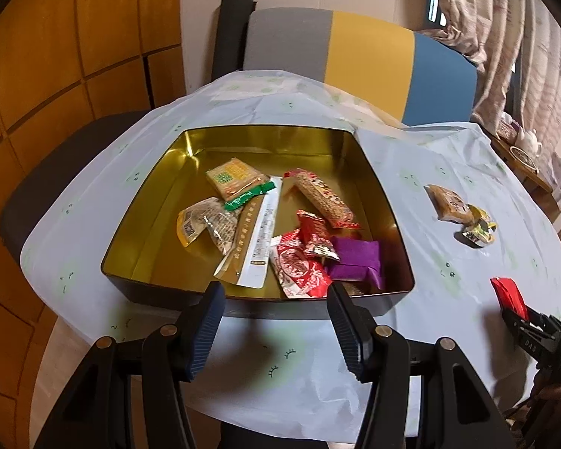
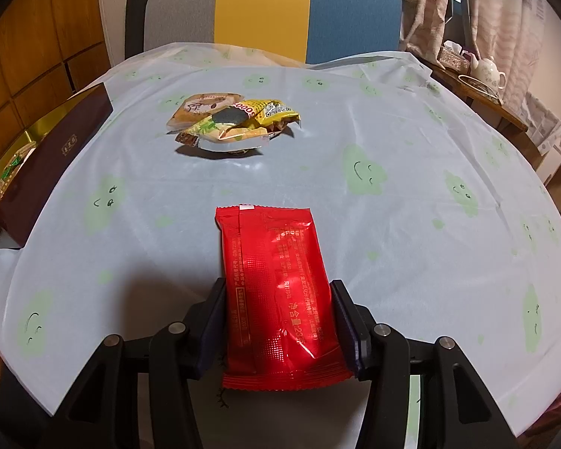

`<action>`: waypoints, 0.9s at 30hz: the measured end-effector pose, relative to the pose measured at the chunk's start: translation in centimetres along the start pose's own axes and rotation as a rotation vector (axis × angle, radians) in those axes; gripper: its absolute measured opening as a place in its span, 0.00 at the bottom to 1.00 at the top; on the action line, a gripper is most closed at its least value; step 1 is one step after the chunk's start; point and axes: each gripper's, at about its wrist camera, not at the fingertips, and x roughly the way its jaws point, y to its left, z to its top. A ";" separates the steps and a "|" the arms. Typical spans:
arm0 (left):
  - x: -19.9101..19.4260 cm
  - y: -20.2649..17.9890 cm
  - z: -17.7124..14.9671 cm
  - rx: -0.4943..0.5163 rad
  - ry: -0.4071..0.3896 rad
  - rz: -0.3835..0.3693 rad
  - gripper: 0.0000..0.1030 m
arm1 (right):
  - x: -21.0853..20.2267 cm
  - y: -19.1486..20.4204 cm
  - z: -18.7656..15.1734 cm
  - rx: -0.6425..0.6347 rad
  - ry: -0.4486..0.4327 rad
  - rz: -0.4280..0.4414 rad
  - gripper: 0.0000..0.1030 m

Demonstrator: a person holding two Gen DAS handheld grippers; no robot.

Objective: Organize snacks
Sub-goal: 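Carry the red pouch over the gold tin and open the right gripper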

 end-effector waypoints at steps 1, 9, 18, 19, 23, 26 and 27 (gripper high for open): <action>0.0 -0.1 0.0 0.006 -0.002 -0.002 0.56 | 0.0 0.0 0.1 0.002 0.004 0.001 0.52; -0.3 0.0 -0.1 0.026 -0.025 -0.011 0.56 | 0.1 0.3 0.3 -0.004 0.028 -0.015 0.52; 0.3 1.7 -0.5 -0.015 -0.006 -0.027 0.56 | -0.1 0.6 0.7 0.018 0.075 -0.008 0.46; 0.3 1.8 -0.6 -0.021 -0.006 -0.027 0.56 | -0.2 0.7 0.7 0.022 0.079 -0.003 0.45; 0.3 2.9 -0.6 -0.044 -0.010 -0.017 0.56 | -0.4 1.2 0.6 0.028 0.091 0.010 0.44; 0.3 4.0 -0.6 -0.073 -0.014 -0.014 0.56 | -0.4 1.9 0.7 0.013 0.099 0.018 0.43; 0.3 4.3 -0.6 -0.083 -0.012 -0.011 0.56 | -0.5 2.1 0.8 0.017 0.104 0.030 0.43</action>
